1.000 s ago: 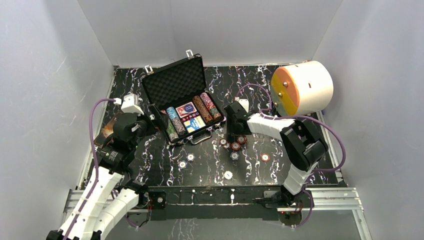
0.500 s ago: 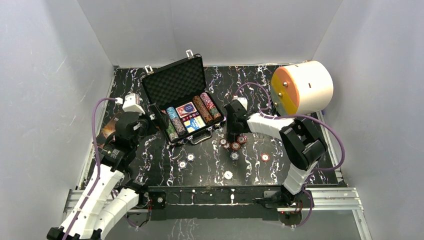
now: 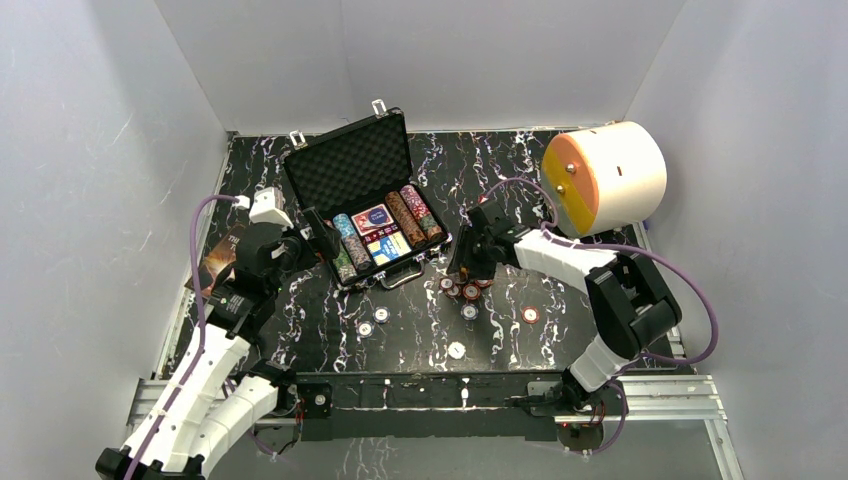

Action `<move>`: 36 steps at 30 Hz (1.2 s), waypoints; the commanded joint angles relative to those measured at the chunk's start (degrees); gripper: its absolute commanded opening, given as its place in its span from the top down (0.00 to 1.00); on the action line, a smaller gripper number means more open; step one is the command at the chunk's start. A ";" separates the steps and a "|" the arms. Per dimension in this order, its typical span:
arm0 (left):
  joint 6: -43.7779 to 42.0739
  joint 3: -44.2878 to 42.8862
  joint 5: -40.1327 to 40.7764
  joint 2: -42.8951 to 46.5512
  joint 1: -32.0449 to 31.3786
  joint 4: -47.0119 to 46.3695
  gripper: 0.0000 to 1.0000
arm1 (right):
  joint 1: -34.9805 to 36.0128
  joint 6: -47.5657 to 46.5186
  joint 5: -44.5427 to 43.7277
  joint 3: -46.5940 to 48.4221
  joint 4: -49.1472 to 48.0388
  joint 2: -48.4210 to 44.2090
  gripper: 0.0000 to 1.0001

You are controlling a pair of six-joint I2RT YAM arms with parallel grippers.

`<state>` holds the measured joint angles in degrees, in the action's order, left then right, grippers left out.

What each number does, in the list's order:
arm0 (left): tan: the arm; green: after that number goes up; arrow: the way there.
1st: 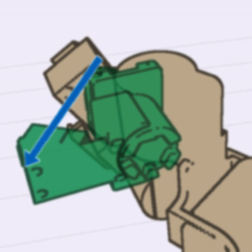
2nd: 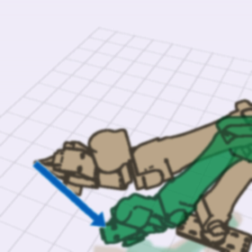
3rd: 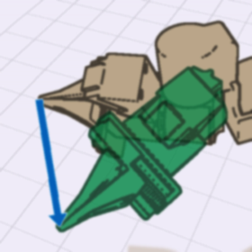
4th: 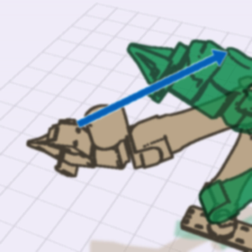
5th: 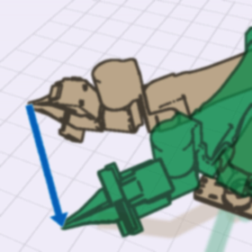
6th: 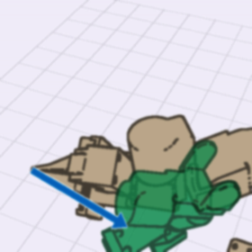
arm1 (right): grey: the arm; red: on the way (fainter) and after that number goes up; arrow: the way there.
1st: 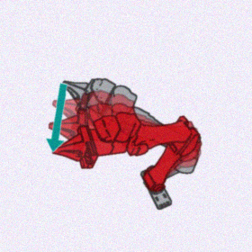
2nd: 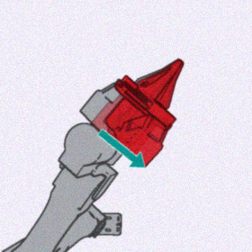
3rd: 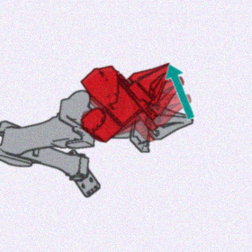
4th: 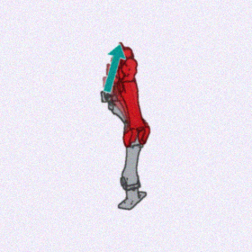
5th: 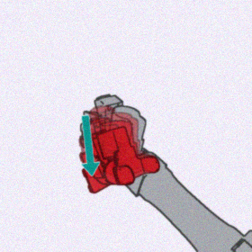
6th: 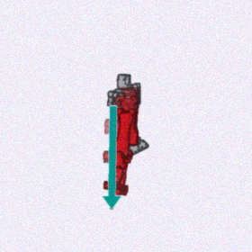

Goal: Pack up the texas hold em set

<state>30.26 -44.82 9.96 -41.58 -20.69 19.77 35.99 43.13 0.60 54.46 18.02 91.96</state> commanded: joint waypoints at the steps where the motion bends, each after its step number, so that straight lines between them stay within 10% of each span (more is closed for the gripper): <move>1: 0.14 -0.11 -0.18 0.66 0.33 -0.87 0.02 | -0.81 4.85 7.35 -0.91 -2.75 -1.64 0.48; 16: -1.29 -1.68 3.93 2.60 0.33 1.42 0.02 | 2.54 -0.49 3.71 4.98 -6.86 -3.59 0.46; 36: -2.88 -4.16 9.69 5.07 0.38 5.06 0.01 | 15.05 -15.31 -14.29 35.93 -1.40 24.48 0.45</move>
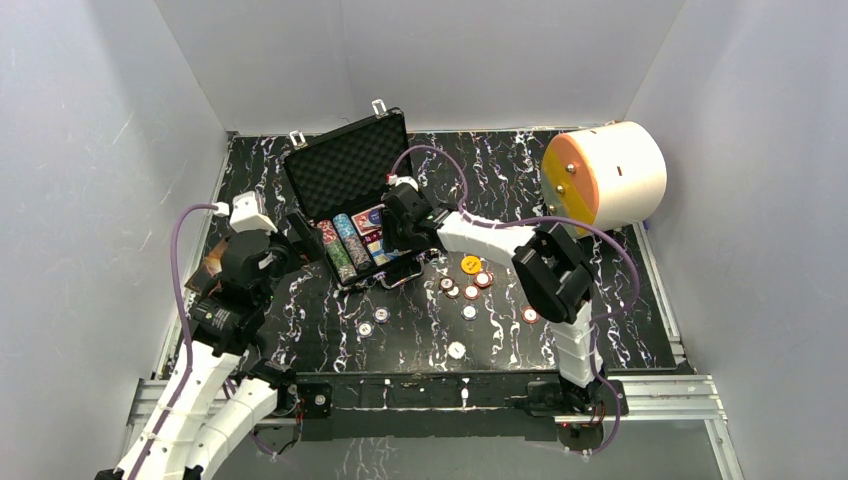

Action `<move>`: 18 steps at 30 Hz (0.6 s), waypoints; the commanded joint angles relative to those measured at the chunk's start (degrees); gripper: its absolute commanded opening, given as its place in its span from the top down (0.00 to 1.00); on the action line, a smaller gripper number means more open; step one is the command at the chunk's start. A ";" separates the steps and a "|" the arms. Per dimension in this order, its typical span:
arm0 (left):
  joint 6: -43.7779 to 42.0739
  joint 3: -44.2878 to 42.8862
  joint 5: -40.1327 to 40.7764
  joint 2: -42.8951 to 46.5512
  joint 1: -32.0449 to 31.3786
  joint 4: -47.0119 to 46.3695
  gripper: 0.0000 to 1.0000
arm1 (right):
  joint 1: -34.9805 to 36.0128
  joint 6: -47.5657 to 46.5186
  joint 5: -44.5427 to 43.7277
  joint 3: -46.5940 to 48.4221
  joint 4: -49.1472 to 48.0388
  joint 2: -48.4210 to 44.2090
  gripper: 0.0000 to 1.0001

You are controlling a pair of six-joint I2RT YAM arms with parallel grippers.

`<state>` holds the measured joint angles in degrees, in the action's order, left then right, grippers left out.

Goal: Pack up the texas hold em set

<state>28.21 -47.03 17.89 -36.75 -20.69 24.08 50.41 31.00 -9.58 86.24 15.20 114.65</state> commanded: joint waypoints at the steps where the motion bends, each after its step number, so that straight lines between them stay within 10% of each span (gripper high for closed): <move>1: -0.79 -1.91 1.65 0.15 0.32 0.72 0.02 | 0.72 -3.35 -4.01 4.67 1.60 2.40 0.44; 18: -0.37 -2.12 -0.17 -1.50 0.38 0.34 0.02 | 0.83 -4.62 -2.41 7.15 3.88 0.54 0.29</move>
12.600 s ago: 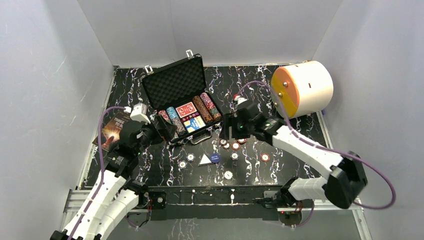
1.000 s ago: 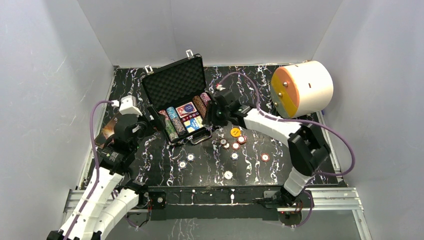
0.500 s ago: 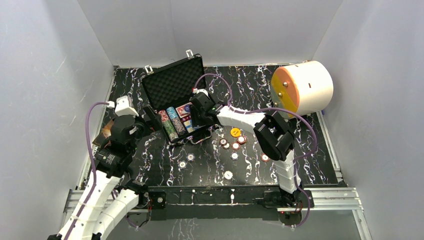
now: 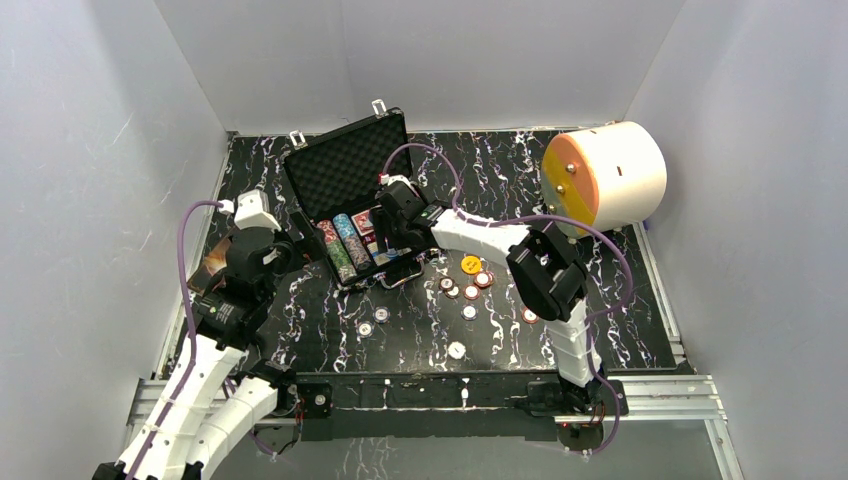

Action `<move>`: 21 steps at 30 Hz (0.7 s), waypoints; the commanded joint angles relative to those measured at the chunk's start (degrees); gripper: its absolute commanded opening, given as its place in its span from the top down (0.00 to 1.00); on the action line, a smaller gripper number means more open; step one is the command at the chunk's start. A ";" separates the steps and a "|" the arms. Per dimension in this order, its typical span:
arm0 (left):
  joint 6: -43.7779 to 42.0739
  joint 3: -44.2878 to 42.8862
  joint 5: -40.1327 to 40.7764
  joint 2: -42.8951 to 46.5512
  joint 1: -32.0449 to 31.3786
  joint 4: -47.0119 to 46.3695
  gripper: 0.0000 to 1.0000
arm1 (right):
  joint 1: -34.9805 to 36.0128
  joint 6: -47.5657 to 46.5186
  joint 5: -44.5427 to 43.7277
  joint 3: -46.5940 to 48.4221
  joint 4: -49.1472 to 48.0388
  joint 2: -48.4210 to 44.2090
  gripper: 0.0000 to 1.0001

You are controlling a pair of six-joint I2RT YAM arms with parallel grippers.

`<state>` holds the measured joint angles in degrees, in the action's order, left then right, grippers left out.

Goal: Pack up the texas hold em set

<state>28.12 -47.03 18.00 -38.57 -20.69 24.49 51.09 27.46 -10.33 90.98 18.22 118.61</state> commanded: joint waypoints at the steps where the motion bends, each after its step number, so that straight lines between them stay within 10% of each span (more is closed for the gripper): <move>1: -0.23 -2.16 -0.31 0.33 0.36 -0.06 0.02 | 0.08 -1.05 -2.36 1.91 1.08 -4.63 0.29; 9: 0.09 -1.90 -2.25 0.18 0.32 -0.61 0.02 | -2.44 0.50 -17.69 -17.38 -3.70 -21.88 0.31; 21: 1.39 -1.10 -4.35 -1.01 0.31 -2.46 0.02 | -9.37 5.56 -14.15 -33.36 3.31 -29.57 0.28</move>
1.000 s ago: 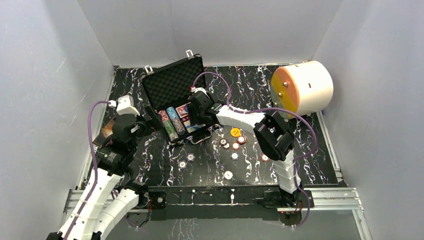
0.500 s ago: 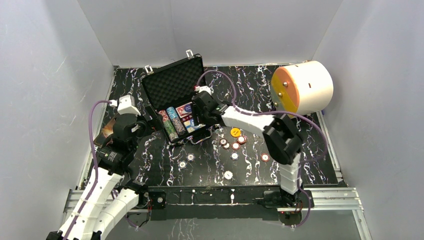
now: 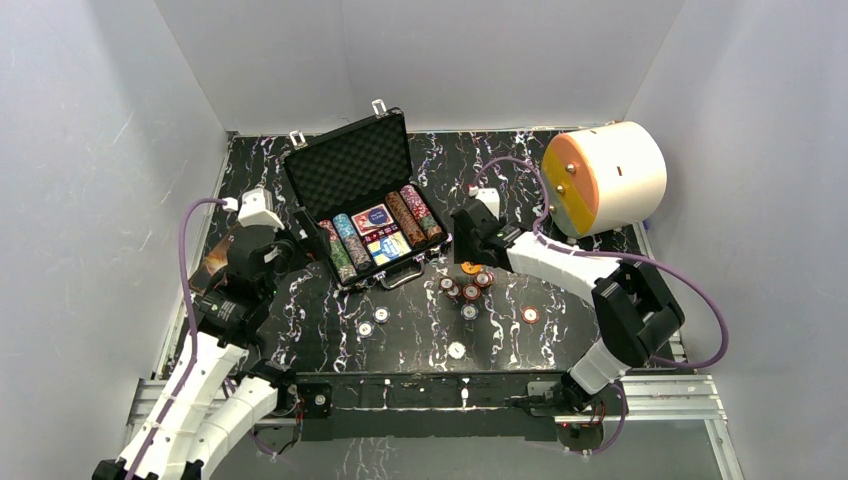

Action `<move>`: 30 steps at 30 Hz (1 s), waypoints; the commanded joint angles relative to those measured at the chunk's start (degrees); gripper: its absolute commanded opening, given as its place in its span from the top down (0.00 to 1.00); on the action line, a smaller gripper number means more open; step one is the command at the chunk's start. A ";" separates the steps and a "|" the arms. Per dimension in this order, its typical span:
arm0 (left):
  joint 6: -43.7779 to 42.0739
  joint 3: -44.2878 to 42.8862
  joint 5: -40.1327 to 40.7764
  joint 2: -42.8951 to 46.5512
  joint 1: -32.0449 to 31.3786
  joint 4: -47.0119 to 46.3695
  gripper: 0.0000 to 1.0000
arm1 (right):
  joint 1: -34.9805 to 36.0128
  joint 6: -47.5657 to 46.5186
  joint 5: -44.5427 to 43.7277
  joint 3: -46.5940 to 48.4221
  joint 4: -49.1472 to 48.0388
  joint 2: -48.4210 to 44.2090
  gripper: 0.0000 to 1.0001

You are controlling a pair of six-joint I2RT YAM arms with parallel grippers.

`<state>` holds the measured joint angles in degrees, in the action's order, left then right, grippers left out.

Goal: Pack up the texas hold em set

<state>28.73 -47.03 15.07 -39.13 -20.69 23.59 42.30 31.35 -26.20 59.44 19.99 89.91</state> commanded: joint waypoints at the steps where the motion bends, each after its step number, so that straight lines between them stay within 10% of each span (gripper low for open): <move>1: 0.86 -0.98 -1.47 -0.54 0.38 -1.68 0.02 | -0.82 1.65 1.76 -1.82 1.91 -0.17 0.28; 30: 2.31 0.18 -2.79 -0.68 0.35 -0.91 0.01 | -5.39 -7.47 11.36 2.08 0.08 14.85 0.30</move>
<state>30.72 -46.98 12.38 -39.97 -20.69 22.79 36.93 26.39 -16.71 61.41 19.81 101.49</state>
